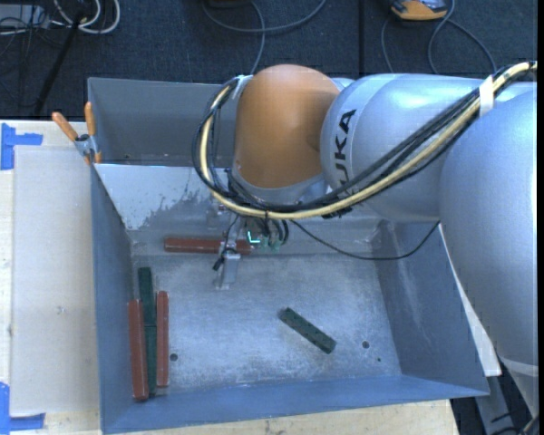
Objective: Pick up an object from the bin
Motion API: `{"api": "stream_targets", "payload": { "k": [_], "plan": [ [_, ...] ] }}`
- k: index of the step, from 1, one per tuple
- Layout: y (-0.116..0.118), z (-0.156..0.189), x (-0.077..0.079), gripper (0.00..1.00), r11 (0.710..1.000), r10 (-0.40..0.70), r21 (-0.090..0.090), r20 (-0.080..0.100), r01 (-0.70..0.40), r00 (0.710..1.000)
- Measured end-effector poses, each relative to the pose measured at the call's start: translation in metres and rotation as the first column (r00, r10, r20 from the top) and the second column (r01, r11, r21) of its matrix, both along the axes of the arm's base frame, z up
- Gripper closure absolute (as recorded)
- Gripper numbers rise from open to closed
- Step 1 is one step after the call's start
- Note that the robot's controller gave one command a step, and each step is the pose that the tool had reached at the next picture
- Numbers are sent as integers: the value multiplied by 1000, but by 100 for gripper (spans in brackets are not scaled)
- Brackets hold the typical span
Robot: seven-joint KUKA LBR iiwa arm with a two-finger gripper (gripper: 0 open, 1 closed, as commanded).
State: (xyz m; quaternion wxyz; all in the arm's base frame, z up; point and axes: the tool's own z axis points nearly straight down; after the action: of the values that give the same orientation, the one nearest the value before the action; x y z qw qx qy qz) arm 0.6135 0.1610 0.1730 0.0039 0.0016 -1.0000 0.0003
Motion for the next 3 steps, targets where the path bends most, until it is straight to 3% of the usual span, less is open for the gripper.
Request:
{"api": "stream_targets", "payload": {
  "k": [1,2,3],
  "plan": [
    [-29,-55,-23,0,945,326,1,1,-326,945],
    [-105,-77,-21,0,960,278,-2,3,-278,960],
    [-160,-106,-83,0,961,276,1,-4,-276,961]
  ]
}}
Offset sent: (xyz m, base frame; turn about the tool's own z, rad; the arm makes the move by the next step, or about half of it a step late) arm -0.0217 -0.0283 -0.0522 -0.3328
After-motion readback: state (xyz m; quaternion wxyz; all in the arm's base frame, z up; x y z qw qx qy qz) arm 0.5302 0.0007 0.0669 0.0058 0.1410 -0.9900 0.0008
